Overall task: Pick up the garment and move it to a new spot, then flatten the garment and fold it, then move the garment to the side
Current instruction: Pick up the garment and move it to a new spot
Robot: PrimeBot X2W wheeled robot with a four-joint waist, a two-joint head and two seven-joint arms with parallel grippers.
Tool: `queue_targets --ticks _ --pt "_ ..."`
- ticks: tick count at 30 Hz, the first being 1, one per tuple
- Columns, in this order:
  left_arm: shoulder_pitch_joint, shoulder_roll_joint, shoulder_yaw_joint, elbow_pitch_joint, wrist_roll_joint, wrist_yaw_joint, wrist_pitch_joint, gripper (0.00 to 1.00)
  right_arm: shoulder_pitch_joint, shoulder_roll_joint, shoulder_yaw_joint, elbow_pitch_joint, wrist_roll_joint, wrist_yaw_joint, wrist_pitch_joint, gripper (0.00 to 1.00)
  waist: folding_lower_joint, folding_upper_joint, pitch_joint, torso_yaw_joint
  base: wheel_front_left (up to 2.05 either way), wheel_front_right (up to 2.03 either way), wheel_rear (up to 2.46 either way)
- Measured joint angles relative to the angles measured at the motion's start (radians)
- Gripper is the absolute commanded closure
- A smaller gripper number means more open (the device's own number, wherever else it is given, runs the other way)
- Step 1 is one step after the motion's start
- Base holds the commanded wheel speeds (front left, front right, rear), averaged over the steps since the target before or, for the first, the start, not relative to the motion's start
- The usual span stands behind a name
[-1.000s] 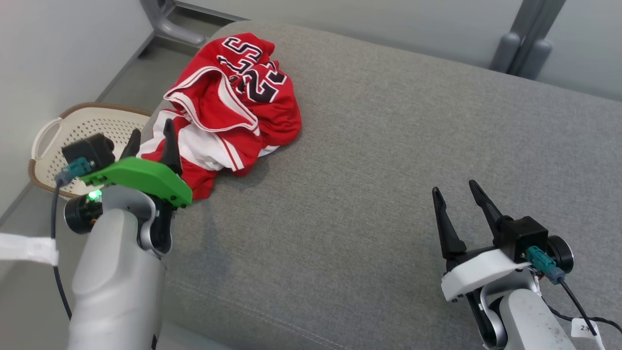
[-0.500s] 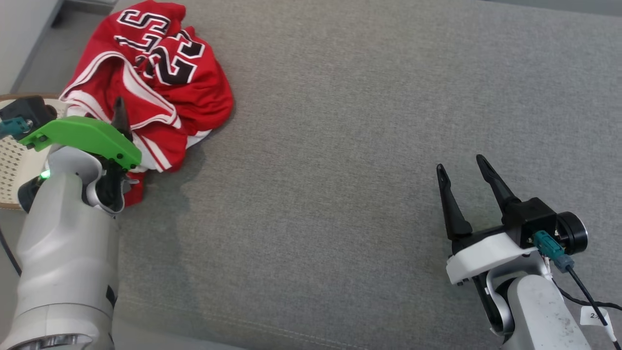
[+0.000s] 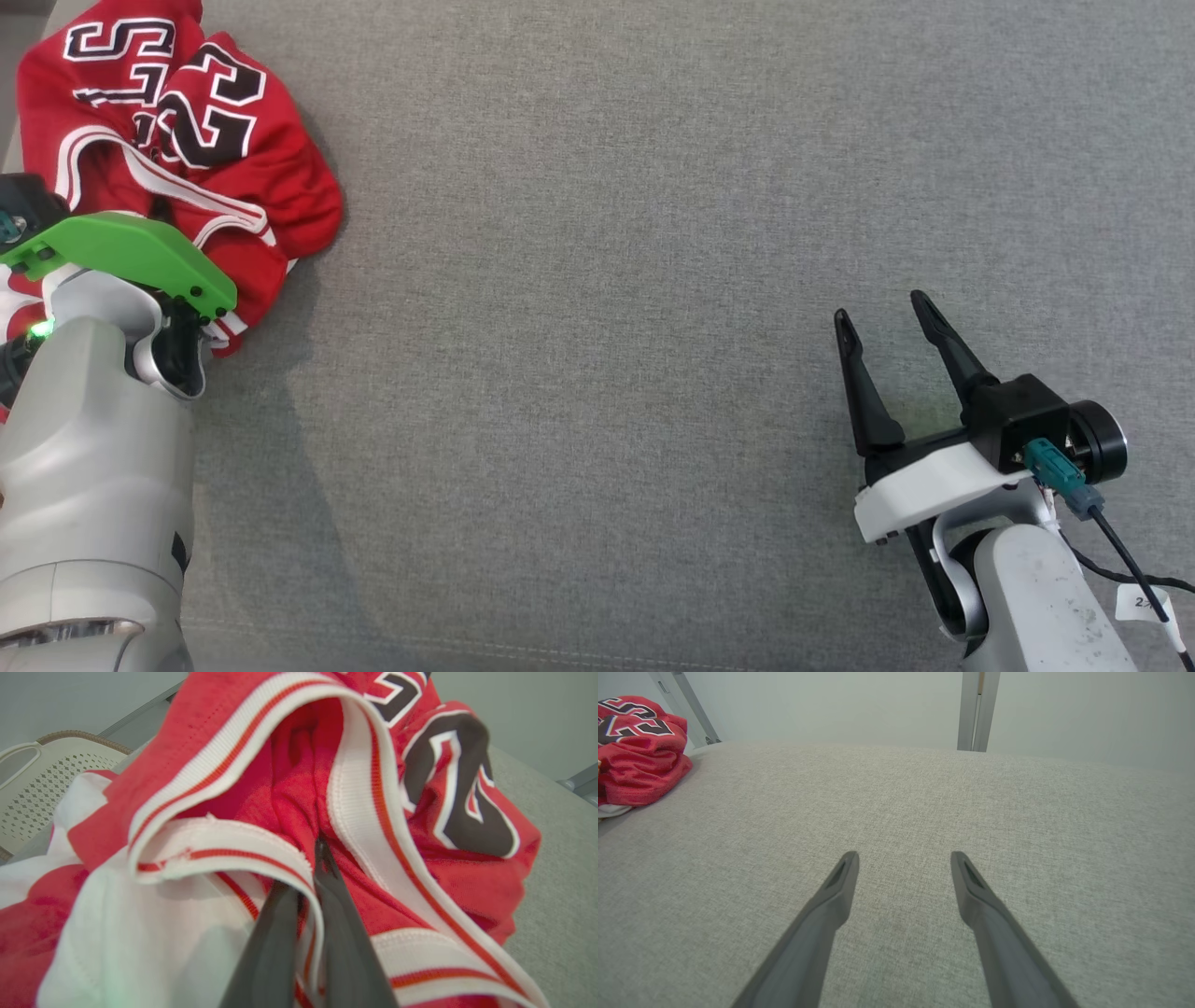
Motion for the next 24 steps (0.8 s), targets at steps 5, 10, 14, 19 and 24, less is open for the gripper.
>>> queue_targets --ticks 5,10,14,19,24 --pt "-0.024 0.008 -0.013 -0.006 0.014 -0.005 -0.065 1.0 -0.006 0.0 0.01 0.021 0.026 0.0 -0.017 0.0 0.0 0.0 -0.018 0.001 0.0 0.0 0.0" --pt "-0.059 0.02 -0.042 -0.026 0.04 -0.01 -0.119 1.0 -0.008 0.0 0.032 0.069 0.067 0.0 -0.046 0.0 0.0 0.0 -0.069 0.013 0.0 0.0 0.0" --pt "-0.107 0.029 -0.08 -0.067 0.069 -0.035 -0.141 1.0 -0.008 0.0 0.049 0.113 0.11 0.0 -0.071 0.0 0.0 0.0 -0.124 0.019 0.0 0.0 0.0" --pt "-0.163 0.014 -0.129 -0.132 0.089 -0.061 -0.153 1.0 -0.005 0.0 0.061 0.16 0.151 0.0 -0.094 0.0 0.0 0.0 -0.201 0.015 0.0 0.0 0.0" --pt "-0.206 -0.044 -0.19 -0.209 0.098 -0.078 -0.14 1.0 -0.003 0.0 0.076 0.184 0.171 0.0 -0.104 0.0 0.0 0.0 -0.273 -0.01 0.0 0.0 0.0"
